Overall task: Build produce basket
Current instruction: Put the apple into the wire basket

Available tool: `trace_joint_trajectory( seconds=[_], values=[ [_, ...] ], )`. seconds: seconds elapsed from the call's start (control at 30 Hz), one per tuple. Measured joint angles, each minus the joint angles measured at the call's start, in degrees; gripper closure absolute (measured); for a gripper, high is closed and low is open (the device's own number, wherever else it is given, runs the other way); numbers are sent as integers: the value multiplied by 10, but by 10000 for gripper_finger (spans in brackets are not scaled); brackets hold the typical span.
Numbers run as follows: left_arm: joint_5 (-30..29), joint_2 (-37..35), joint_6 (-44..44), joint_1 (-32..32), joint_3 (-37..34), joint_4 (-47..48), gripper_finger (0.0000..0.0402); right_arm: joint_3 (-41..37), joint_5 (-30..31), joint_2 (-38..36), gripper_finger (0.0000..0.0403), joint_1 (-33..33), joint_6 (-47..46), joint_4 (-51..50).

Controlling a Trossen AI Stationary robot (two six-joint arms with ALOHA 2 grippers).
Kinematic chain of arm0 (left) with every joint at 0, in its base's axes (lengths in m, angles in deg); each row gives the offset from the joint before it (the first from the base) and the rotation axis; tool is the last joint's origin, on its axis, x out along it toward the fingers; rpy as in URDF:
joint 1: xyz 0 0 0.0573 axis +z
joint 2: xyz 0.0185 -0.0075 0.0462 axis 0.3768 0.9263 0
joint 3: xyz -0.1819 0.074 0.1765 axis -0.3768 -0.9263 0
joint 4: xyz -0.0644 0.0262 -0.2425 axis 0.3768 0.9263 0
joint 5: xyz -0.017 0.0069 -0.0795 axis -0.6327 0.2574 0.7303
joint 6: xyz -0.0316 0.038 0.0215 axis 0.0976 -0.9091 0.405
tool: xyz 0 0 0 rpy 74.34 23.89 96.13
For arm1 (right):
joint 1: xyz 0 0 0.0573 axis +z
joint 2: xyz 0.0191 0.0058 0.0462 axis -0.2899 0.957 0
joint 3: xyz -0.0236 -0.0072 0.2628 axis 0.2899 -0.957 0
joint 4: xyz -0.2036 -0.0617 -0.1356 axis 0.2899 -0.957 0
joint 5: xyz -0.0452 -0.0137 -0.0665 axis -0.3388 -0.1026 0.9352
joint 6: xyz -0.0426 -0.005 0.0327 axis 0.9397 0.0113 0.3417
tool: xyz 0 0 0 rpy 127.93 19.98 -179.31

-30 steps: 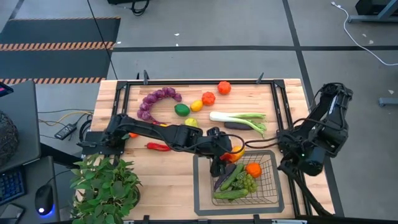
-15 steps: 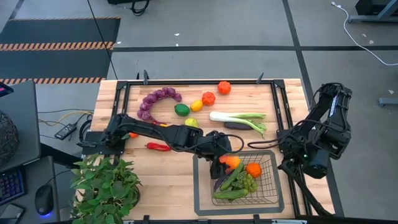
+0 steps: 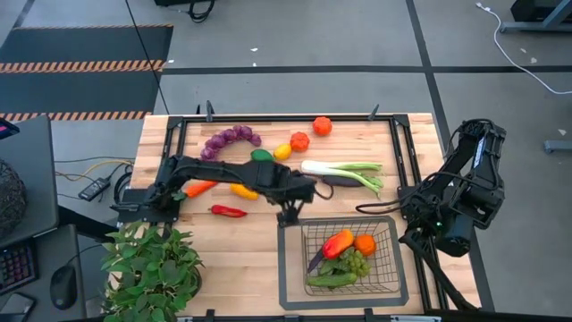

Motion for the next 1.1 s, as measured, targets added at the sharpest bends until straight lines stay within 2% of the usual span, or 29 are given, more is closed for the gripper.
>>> trace_joint_trajectory(
  seconds=[0.33,0.4,0.57,0.63,0.73,0.93,1.1],
  values=[
    [10,0,-87,131,0,-6,47,0,32,0,121,-6,-56,-17],
    [11,0,-45,163,0,11,47,0,42,0,121,-7,-95,-41],
    [33,0,157,227,0,47,47,-10,109,-3,121,-16,-205,-63],
    [38,0,189,234,0,47,47,-10,113,-1,121,-34,-211,-64],
    [46,0,191,229,0,47,47,-10,115,2,121,-65,-207,-63],
    [-16,21,120,214,0,82,47,-10,117,2,121,-128,-190,-64],
    [-8,54,97,215,0,107,47,-10,117,2,121,-178,-159,-54]
  ],
)
